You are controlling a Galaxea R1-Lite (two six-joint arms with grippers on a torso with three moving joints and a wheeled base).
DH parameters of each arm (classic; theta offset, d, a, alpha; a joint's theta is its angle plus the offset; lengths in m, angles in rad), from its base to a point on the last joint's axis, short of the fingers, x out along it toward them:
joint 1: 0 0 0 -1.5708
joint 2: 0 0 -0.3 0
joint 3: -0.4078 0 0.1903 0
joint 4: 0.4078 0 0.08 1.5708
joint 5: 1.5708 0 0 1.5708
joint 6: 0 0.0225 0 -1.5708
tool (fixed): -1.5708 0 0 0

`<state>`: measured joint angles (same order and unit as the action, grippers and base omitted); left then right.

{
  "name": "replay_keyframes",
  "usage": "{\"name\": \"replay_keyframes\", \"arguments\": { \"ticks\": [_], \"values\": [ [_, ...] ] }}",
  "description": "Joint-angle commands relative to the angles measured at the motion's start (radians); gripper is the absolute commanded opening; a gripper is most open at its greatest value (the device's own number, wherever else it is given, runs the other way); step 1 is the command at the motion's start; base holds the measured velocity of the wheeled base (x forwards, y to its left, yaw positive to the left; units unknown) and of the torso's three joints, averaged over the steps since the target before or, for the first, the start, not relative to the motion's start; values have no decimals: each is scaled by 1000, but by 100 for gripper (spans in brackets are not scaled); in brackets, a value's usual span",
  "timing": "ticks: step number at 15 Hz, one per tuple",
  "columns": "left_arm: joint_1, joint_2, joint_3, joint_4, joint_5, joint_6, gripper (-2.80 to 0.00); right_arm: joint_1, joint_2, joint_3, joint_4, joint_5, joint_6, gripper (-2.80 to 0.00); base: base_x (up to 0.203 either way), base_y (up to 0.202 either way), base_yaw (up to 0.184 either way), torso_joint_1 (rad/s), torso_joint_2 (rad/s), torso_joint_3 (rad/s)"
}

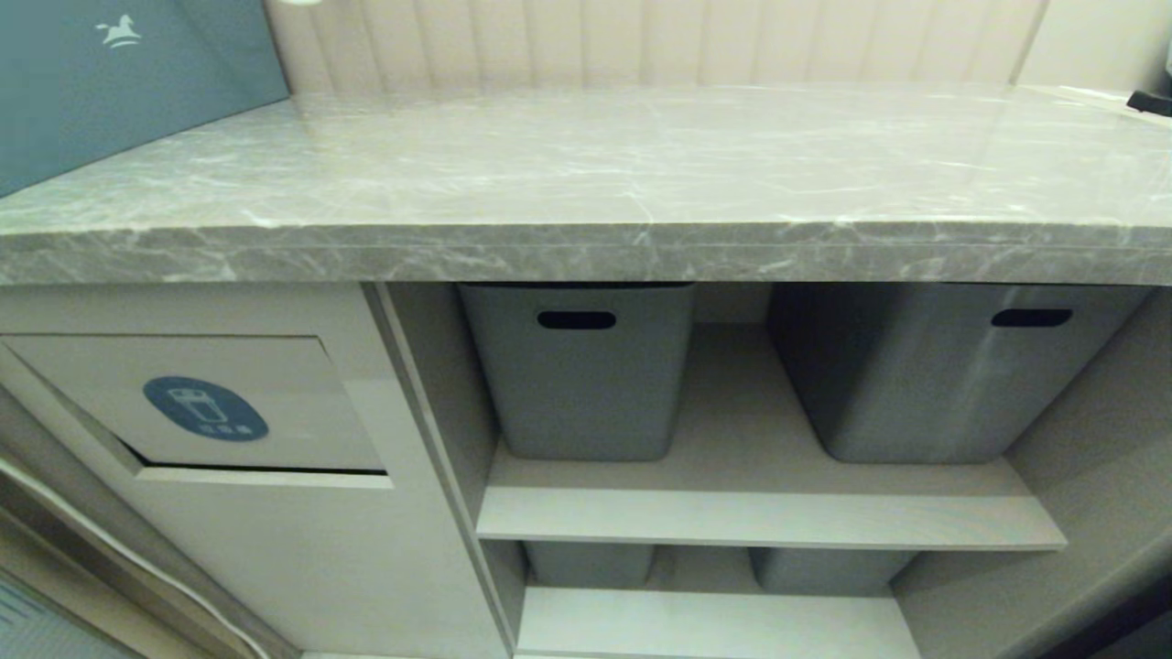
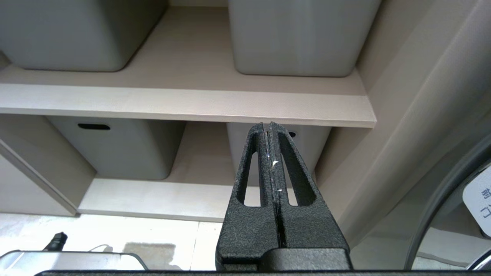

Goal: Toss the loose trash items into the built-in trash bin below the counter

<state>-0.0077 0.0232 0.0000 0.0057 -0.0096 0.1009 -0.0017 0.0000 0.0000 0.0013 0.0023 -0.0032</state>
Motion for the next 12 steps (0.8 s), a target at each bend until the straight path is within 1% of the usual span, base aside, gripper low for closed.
{"name": "replay_keyframes", "arguments": {
  "ticks": [1,3,6,12],
  "values": [
    [2,-20,2,2,0,-1,-280,0,0,0,0,1,0,-280,0,0,0,0,0,0],
    [1,-20,2,3,1,-10,-280,0,0,0,0,-1,6,-280,0,0,0,0,0,0],
    [1,-20,2,-1,8,-58,-280,0,0,0,0,-2,6,-280,0,0,0,0,0,0],
    [2,-20,2,-1,7,-56,-280,0,-2,0,0,-2,8,-280,0,0,0,0,0,0]
  ]
}}
